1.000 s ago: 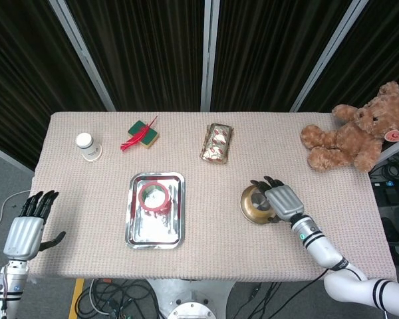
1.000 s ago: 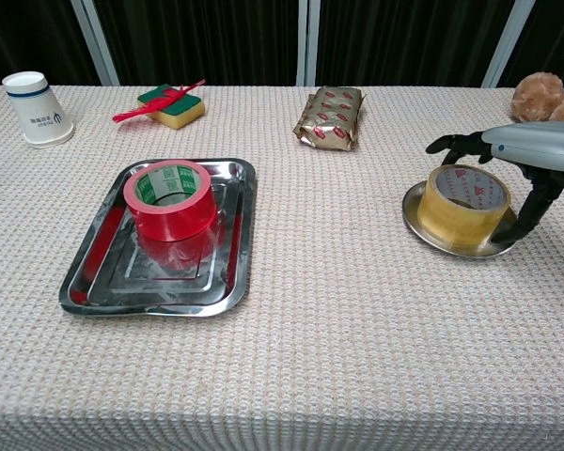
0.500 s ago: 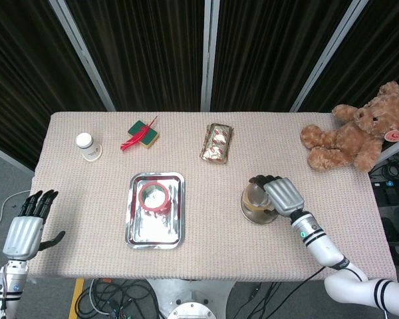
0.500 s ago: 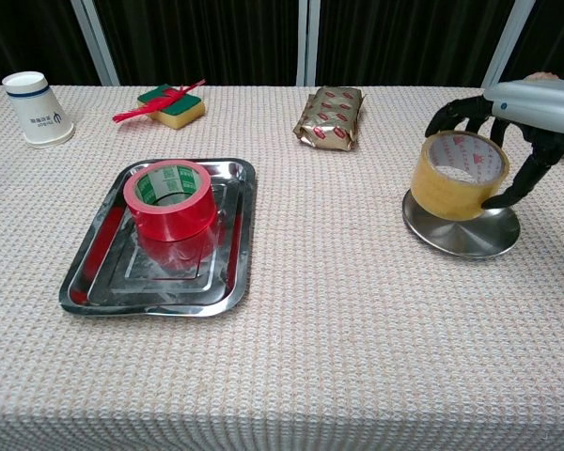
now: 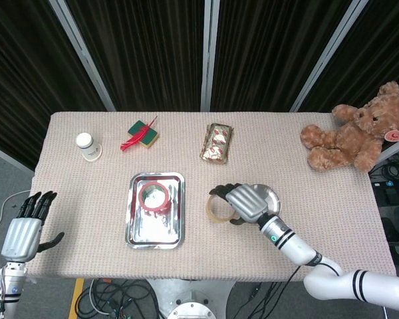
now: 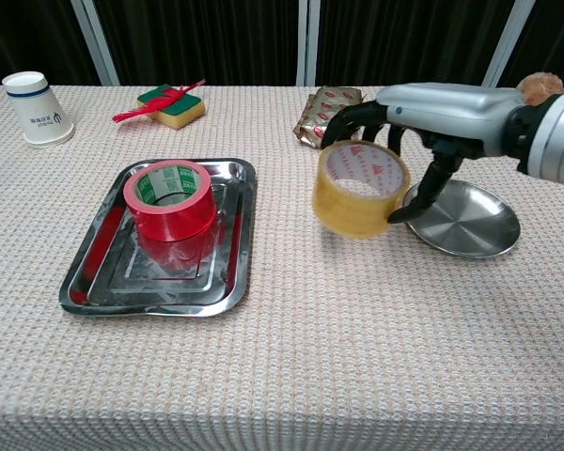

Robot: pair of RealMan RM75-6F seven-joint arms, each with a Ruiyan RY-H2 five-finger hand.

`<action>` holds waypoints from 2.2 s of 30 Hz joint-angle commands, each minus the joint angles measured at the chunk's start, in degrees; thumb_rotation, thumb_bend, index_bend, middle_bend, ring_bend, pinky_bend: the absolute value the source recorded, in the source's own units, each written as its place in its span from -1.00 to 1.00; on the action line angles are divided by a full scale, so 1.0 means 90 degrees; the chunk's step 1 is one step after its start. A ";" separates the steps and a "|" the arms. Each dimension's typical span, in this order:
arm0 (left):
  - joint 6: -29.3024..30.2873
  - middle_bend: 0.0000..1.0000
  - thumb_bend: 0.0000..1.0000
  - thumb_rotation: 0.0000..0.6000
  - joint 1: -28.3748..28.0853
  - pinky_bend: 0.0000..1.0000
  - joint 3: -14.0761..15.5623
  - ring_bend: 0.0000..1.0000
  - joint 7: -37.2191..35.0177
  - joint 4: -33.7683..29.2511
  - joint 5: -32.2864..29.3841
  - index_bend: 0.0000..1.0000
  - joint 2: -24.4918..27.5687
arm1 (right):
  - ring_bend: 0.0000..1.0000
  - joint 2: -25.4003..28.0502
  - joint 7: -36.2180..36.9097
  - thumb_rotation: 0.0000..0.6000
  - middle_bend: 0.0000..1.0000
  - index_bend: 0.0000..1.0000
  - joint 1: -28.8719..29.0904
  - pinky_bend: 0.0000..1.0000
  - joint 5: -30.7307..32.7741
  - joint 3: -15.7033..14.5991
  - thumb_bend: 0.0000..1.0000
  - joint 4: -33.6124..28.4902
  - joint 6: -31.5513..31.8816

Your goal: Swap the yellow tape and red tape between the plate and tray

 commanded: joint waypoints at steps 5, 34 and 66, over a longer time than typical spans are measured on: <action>-0.0021 -0.88 -0.68 1.00 0.0025 -0.81 0.0016 -1.00 -0.0058 0.0057 -0.0030 -0.87 -0.0012 | -0.42 -0.0426 -0.0327 1.00 -0.34 -0.44 0.0328 -0.19 0.0242 -0.0016 -0.73 0.0233 -0.0268; -0.0800 -0.88 -0.68 1.00 -0.0760 -0.81 -0.0075 -1.00 -0.0221 -0.0453 0.0463 -0.87 0.0154 | -1.00 0.1509 0.0401 1.00 -1.00 -1.00 -0.0794 -1.00 -0.0042 -0.0352 -1.00 -0.0597 0.1522; -0.4741 -1.00 -0.71 1.00 -0.3989 -0.82 -0.0825 -1.00 -0.0398 0.0211 -0.0742 -0.89 -0.1049 | -1.00 0.2274 0.3550 1.00 -1.00 -1.00 -0.2795 -1.00 -0.0821 -0.0682 -1.00 0.1386 0.3415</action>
